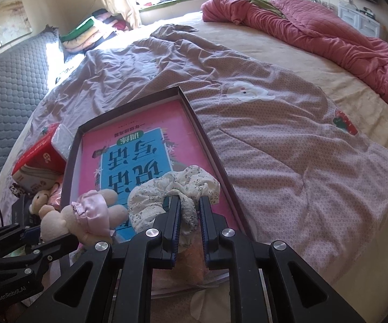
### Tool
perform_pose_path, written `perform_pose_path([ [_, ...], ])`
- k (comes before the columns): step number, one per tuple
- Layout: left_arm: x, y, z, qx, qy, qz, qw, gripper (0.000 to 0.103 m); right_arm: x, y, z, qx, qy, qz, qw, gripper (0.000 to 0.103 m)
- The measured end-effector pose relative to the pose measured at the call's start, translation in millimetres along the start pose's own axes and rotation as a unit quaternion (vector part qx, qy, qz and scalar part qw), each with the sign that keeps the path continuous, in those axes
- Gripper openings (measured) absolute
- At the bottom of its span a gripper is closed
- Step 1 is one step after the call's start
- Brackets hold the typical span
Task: Organize soft objects
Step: 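Carry the teddy bear with the left tool while the right carries the scrunchie to the pink tray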
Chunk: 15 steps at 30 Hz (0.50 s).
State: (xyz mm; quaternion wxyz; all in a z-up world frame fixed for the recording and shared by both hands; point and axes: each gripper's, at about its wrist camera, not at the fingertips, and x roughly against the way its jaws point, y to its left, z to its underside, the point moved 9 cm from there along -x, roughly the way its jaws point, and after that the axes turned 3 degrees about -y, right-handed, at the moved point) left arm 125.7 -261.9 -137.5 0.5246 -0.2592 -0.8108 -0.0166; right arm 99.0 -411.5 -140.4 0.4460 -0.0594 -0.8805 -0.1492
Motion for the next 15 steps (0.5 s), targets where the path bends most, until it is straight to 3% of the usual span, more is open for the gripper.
perform_pose_path([
  [15,-0.6,3.8,4.8,0.020,0.008,0.006,0.9997,0.043,4.6,-7.0,2.5,-0.029,0.005,-0.010,1.000,0.029],
])
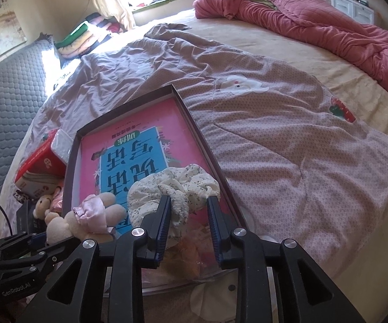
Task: Organize soft objects
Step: 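Carry the teddy bear with the left tool while the right carries the scrunchie to the pink tray, then open the right tool to drop the scrunchie on the tray while the left releases the bear there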
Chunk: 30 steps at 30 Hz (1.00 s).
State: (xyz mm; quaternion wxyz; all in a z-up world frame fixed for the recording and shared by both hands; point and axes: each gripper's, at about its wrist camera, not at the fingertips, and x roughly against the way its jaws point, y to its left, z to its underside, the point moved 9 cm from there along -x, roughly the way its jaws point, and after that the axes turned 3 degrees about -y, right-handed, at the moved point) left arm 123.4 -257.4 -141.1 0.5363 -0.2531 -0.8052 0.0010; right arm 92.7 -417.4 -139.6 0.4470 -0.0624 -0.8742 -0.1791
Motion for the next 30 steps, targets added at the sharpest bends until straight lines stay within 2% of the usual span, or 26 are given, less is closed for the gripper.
perform_pose_path([
  [3,3,-1,0,-0.002,-0.004,-0.001,1.0000,0.045,3,0,-2,-0.002,-0.002,-0.002,1.000,0.029],
  [7,8,-1,-1,0.002,-0.007,0.003,1.0000,0.054,9,0,-5,0.001,-0.007,0.002,1.000,0.030],
  [11,13,-1,-2,0.001,-0.014,0.005,0.9999,0.056,15,-1,-8,-0.001,-0.013,0.003,1.000,0.031],
  [16,21,-1,-3,0.001,-0.020,0.004,0.9998,0.063,23,4,-12,0.003,-0.021,0.001,1.000,0.040],
  [22,34,4,-5,0.003,-0.032,-0.006,0.9995,0.066,32,15,-16,0.024,-0.035,0.007,0.999,0.041],
  [25,41,8,-6,-0.002,-0.038,-0.025,0.9990,0.068,37,20,-17,0.045,-0.046,0.020,0.998,0.042],
  [26,43,9,-7,-0.004,-0.041,-0.031,0.9987,0.068,38,22,-17,0.048,-0.048,0.021,0.998,0.044],
  [28,48,10,-8,-0.004,-0.045,-0.035,0.9984,0.069,40,25,-18,0.052,-0.051,0.021,0.997,0.058],
  [30,53,12,-8,-0.007,-0.048,-0.043,0.9979,0.070,43,27,-19,0.053,-0.055,0.019,0.997,0.058],
])
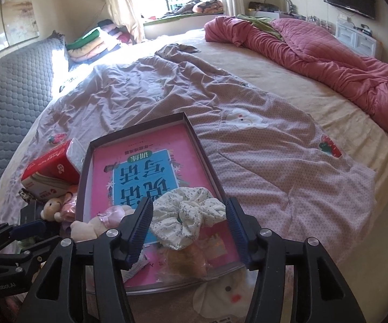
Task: Organize soft objects
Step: 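Open the right tool to drop the scrunchie on the tray while the left releases the bear there, then move both open tools back toward the remaining pile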
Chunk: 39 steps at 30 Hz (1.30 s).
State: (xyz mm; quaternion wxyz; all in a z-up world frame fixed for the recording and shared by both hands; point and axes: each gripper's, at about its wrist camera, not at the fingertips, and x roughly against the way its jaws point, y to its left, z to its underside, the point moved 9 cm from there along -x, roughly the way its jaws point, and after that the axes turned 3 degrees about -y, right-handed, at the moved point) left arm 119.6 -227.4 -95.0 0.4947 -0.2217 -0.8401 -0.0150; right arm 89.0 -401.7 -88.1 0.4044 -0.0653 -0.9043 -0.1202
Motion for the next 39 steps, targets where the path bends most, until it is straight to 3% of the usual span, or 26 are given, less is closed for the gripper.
perform_pose_path([
  [11,33,22,-7,-0.004,-0.030,-0.055,0.9980,0.073,15,24,-11,0.028,-0.028,-0.004,0.999,0.059],
  [14,38,28,-6,0.006,-0.034,-0.056,0.9978,0.073,22,35,-17,0.031,-0.037,-0.018,0.999,0.059],
  [18,46,37,-7,0.013,-0.040,-0.063,0.9971,0.074,32,52,-26,0.041,-0.053,-0.031,0.997,0.070],
  [26,62,61,-9,0.037,-0.056,-0.075,0.9950,0.074,43,92,-33,0.076,-0.067,-0.052,0.993,0.071],
  [32,82,96,-4,0.075,-0.082,-0.088,0.9899,0.074,47,121,-33,0.095,-0.070,-0.077,0.990,0.071],
  [39,100,155,10,0.125,-0.086,-0.116,0.9815,0.074,45,150,-26,0.124,-0.065,-0.097,0.985,0.071],
])
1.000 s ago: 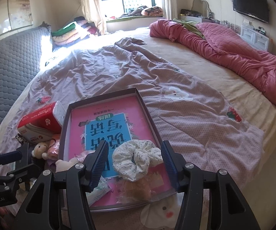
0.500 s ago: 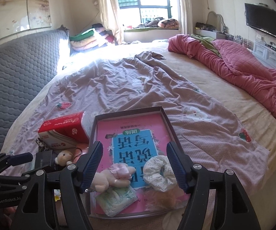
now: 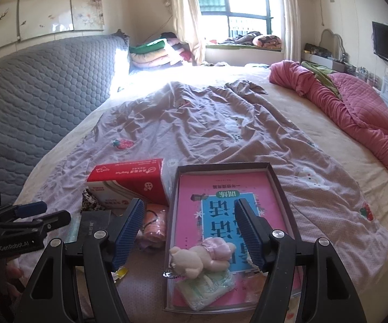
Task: Organize soft objects
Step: 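Move both open tools back toward the remaining pile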
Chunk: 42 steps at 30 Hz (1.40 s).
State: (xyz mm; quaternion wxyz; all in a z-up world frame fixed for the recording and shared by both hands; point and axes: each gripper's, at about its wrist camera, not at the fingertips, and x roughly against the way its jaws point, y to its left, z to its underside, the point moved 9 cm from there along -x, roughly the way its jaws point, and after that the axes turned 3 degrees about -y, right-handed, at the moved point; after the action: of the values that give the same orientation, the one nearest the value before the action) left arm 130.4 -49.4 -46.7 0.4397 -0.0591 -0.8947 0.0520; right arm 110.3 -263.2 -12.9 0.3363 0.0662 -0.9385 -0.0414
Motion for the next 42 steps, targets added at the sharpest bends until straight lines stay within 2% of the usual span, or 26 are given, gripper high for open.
perform_pose_path([
  [7,-1,66,12,0.053,0.008,-0.031,0.9981,0.074,-13,31,12,0.031,0.017,-0.028,0.999,0.072],
  [11,-7,93,32,0.064,0.024,-0.045,0.9966,0.074,-22,59,26,0.053,0.035,-0.075,0.995,0.072],
  [14,-11,103,47,0.073,0.038,-0.041,0.9958,0.074,-30,79,40,0.066,0.052,-0.105,0.991,0.072],
  [23,-28,103,81,0.075,0.080,-0.022,0.9937,0.074,-55,128,95,0.145,0.120,-0.156,0.970,0.072],
  [32,-50,100,99,0.079,0.115,-0.014,0.9901,0.074,-76,150,125,0.200,0.165,-0.187,0.948,0.072],
  [39,-63,93,109,0.076,0.133,-0.005,0.9882,0.074,-102,165,153,0.260,0.199,-0.187,0.926,0.072],
  [42,-67,93,110,0.076,0.134,-0.001,0.9881,0.074,-109,170,160,0.281,0.198,-0.188,0.920,0.072],
])
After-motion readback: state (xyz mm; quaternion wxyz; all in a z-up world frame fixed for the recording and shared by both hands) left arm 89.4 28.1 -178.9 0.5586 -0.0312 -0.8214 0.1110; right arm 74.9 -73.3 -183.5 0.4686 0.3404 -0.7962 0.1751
